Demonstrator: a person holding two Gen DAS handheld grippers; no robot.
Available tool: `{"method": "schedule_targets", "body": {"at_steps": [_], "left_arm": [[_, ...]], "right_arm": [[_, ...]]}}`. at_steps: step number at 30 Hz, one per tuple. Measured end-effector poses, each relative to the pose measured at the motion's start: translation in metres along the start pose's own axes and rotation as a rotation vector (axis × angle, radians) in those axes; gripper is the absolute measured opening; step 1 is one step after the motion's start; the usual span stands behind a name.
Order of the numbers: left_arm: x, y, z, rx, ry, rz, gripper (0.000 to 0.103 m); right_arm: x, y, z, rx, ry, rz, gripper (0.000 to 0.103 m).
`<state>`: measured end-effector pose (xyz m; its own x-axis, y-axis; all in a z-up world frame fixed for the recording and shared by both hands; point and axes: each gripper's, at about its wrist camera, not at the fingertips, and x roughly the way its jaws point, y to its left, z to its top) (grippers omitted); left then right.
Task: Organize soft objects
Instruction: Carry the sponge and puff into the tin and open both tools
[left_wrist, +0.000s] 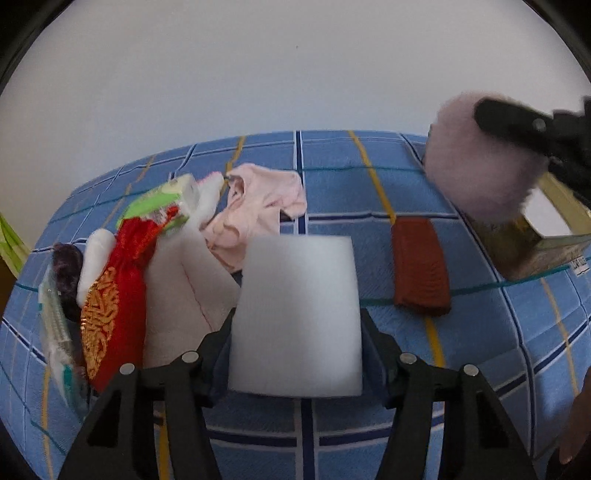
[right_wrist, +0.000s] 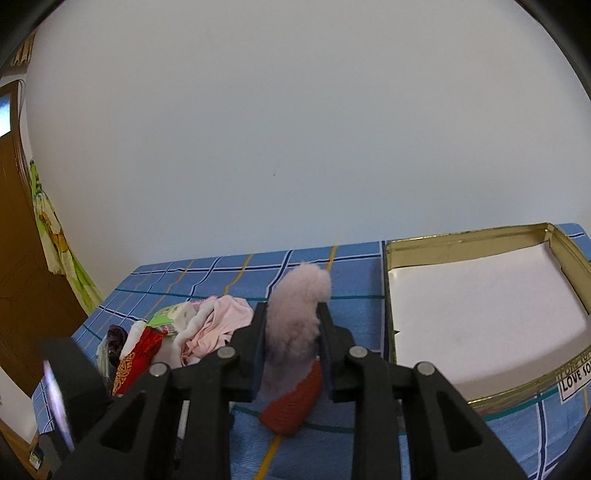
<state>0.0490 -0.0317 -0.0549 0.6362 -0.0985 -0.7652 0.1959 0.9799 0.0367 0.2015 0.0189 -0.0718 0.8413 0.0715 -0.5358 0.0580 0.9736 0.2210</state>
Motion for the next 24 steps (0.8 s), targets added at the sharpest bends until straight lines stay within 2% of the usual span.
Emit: {"method": "schedule_targets", "body": {"at_steps": [4,7,10,13,17,24], "left_arm": [[-0.009,0.011,0.0,-0.067,-0.033,-0.036,0.059],[-0.021,0.021,-0.002,-0.111,-0.1,-0.059,0.058],[-0.032,0.02,-0.004,-0.12,-0.186,-0.032,0.058],[-0.042,0.014,0.0,-0.129,-0.25,-0.038,0.058],[-0.067,0.011,0.006,-0.141,-0.339,-0.047,0.058],[-0.08,-0.008,0.021,-0.126,-0.39,-0.077,0.058]], "right_arm": [[-0.004,-0.003,0.003,0.013,-0.012,0.008,0.026],[-0.01,-0.004,0.005,0.011,-0.031,0.018,0.024],[-0.016,-0.003,0.007,0.002,-0.044,0.051,0.022],[-0.024,-0.002,0.01,-0.006,-0.066,0.073,0.02],[-0.035,-0.012,0.015,0.029,-0.091,0.139,0.02],[-0.056,-0.03,0.022,0.04,-0.155,0.121,0.019]]}}
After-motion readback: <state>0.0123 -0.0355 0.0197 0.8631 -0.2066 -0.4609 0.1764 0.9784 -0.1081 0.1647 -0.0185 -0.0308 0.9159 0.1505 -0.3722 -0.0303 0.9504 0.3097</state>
